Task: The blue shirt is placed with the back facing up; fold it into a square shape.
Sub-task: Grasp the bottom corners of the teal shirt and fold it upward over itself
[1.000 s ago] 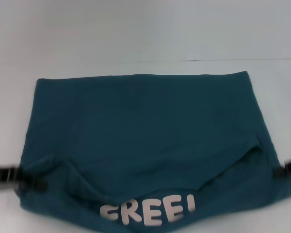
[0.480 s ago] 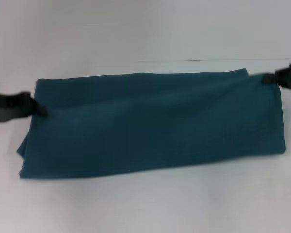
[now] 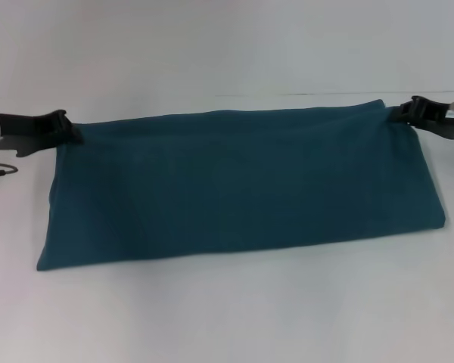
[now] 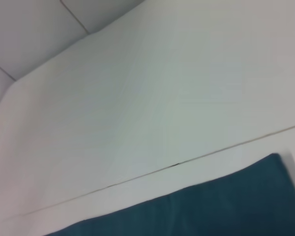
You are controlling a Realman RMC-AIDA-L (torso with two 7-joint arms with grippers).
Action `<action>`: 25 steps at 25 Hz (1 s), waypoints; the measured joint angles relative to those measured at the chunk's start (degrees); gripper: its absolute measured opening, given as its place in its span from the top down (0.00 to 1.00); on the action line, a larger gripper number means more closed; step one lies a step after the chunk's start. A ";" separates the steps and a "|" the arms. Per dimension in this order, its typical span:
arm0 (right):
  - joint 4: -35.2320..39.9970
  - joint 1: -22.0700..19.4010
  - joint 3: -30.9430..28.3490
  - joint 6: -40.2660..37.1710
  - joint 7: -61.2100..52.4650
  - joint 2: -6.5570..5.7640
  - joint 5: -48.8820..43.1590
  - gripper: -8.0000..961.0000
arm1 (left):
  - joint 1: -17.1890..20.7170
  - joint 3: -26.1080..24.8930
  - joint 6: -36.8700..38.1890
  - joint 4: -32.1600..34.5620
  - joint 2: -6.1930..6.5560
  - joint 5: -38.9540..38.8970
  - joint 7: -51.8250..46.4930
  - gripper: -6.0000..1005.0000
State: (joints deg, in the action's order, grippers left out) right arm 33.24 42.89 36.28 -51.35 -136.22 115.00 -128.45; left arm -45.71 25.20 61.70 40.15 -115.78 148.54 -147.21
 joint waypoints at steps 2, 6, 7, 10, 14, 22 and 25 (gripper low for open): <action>0.00 0.32 1.38 2.98 -0.27 0.60 0.00 0.93 | -0.03 0.04 -1.77 -0.12 -0.08 -0.01 -0.37 0.96; -0.15 1.51 2.14 6.71 -0.38 0.85 0.00 0.93 | -0.07 0.11 -4.38 -0.15 -0.08 -0.01 -0.97 0.96; -0.20 1.77 2.16 7.21 -0.39 0.85 -0.01 0.93 | -0.10 0.13 -4.80 -0.16 -0.08 -0.02 -1.07 0.96; -0.49 2.78 2.26 9.16 -0.45 0.82 -0.04 0.92 | -0.40 0.10 -6.32 -0.19 -0.13 -0.02 -1.19 0.96; -1.14 4.26 3.51 11.58 -0.49 0.75 -0.12 0.90 | -0.90 -0.08 -7.76 -0.19 -0.16 -0.19 -1.25 0.96; -4.34 6.35 5.79 15.72 -0.52 0.34 -0.14 0.86 | -1.78 0.15 -9.20 -0.26 0.14 -0.51 -1.29 0.95; -4.40 6.50 5.82 16.02 -0.53 0.36 -0.13 0.85 | -2.04 0.12 -9.59 -0.26 0.23 -0.54 -1.31 0.95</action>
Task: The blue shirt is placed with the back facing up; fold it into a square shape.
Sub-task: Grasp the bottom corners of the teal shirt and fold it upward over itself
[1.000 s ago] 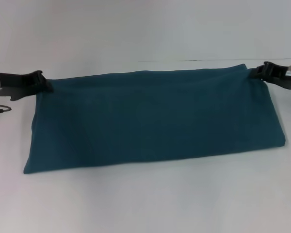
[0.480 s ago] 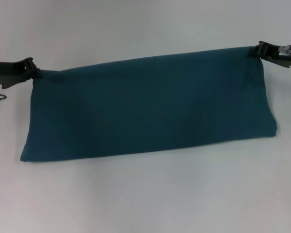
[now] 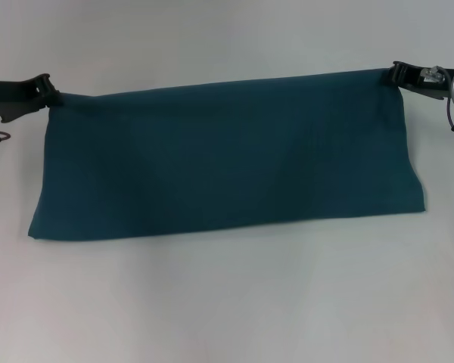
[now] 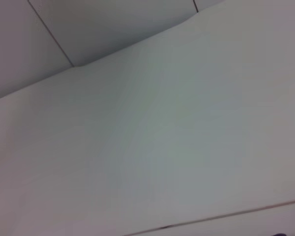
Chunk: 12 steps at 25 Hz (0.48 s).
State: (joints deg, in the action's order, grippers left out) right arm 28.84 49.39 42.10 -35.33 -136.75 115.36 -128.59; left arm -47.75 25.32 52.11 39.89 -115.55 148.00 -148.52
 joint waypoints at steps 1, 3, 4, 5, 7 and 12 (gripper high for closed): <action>-0.01 0.05 0.00 0.02 0.00 -0.02 0.00 0.84 | -0.07 0.00 -0.20 0.00 0.06 0.00 -0.01 0.95; -0.01 0.13 0.00 0.04 0.00 -0.06 0.01 0.84 | -0.18 0.03 -0.56 -0.01 0.10 -0.01 -0.01 0.95; -0.01 0.14 0.00 0.06 -0.01 -0.06 0.04 0.83 | -0.24 0.05 -0.76 -0.01 0.08 -0.01 -0.01 0.94; -0.01 0.15 0.00 0.08 0.00 -0.06 0.05 0.83 | -0.28 0.07 -0.91 -0.01 0.05 -0.01 0.05 0.94; -0.01 0.16 0.00 0.09 -0.01 -0.06 0.10 0.82 | -0.38 0.23 -1.13 -0.01 0.01 0.00 0.22 0.94; -0.10 0.57 0.03 -0.08 -1.20 -0.67 -0.12 0.79 | -0.55 0.86 -2.60 -1.24 0.49 0.23 -1.73 0.94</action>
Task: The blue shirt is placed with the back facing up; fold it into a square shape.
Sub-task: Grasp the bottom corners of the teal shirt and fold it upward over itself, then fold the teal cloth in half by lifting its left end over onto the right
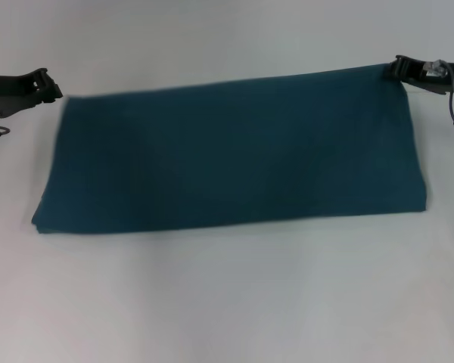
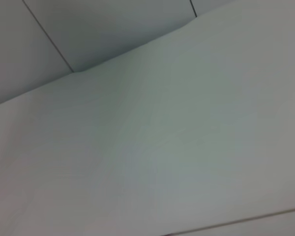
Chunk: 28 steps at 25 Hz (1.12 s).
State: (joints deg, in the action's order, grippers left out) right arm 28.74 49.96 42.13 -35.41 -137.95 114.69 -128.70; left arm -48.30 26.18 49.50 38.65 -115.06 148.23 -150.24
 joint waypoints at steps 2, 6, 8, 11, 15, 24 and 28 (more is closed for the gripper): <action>-0.50 0.64 0.08 0.01 -0.30 -0.59 -0.62 0.78 | -0.01 0.45 -1.04 -1.17 0.45 0.03 -1.55 0.94; -2.38 2.10 0.09 0.03 -0.41 -2.00 -1.25 0.77 | 0.03 0.46 -1.42 -1.59 0.47 -0.25 -1.83 0.93; -2.71 2.21 0.09 -0.45 -0.57 -2.64 -1.35 0.76 | 0.28 0.44 -1.37 -1.38 0.22 -0.84 -1.85 0.86; -2.53 0.90 -0.06 -2.77 -2.23 -3.55 -1.39 0.74 | 1.11 0.56 -0.78 -1.18 0.07 -2.62 -1.70 0.75; -0.13 -4.28 -1.35 -12.31 -2.71 -4.92 2.38 0.59 | 5.00 0.54 3.31 0.67 -0.09 -9.19 0.76 0.52; 3.03 -19.82 -6.48 -39.00 12.01 -4.45 25.40 0.38 | 15.72 -2.35 26.06 2.72 0.33 -27.82 10.10 0.52; 2.45 -23.58 -7.07 -44.21 14.35 -3.84 26.88 0.29 | 18.87 -7.13 36.09 1.80 -0.33 -30.07 10.72 0.52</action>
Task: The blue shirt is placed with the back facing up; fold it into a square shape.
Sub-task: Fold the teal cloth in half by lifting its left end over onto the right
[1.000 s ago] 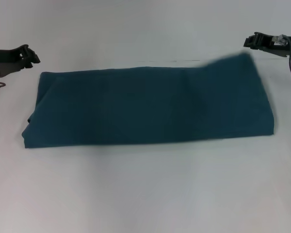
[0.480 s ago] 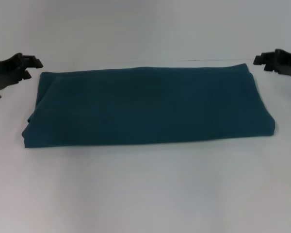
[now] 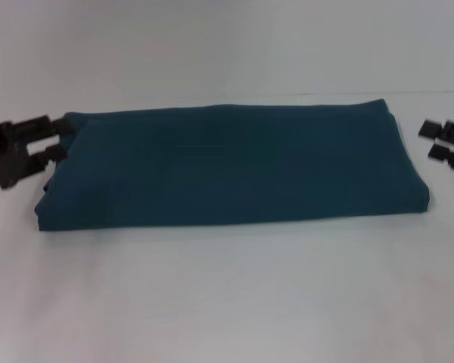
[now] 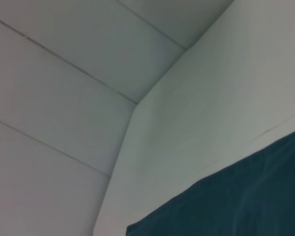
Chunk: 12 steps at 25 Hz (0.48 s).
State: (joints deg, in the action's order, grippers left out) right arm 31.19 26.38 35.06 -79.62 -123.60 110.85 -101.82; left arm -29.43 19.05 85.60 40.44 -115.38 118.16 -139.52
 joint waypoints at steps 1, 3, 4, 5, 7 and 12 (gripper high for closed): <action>-0.15 -0.76 -0.32 -1.09 0.89 0.27 0.12 0.27 | 0.87 -1.23 1.50 -0.60 -0.20 -0.40 -0.21 0.52; -0.23 -1.54 -0.69 -2.51 1.81 0.66 0.17 0.23 | 2.12 -2.61 2.39 -1.57 -0.54 -0.52 -1.26 0.50; -0.24 -1.89 -0.78 -3.04 2.12 0.84 0.11 0.21 | 2.90 -3.07 2.45 -2.01 -0.80 -0.42 -2.03 0.48; -0.24 -2.10 -0.78 -3.45 2.31 0.96 0.04 0.19 | 3.59 -3.14 2.23 -2.23 -1.10 -0.26 -3.00 0.46; -0.25 -2.31 -0.56 -3.77 2.47 1.11 -0.05 0.14 | 4.90 -3.07 1.16 -2.60 -1.71 0.05 -4.52 0.42; -1.05 -2.04 -0.54 -3.57 3.75 1.26 -0.10 0.10 | 6.13 -3.30 -3.11 -4.09 -2.94 -0.09 -6.45 0.43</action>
State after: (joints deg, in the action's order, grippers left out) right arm 30.13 24.34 34.53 -83.19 -119.85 112.11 -101.92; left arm -23.30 15.74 82.49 36.36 -118.32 118.07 -145.97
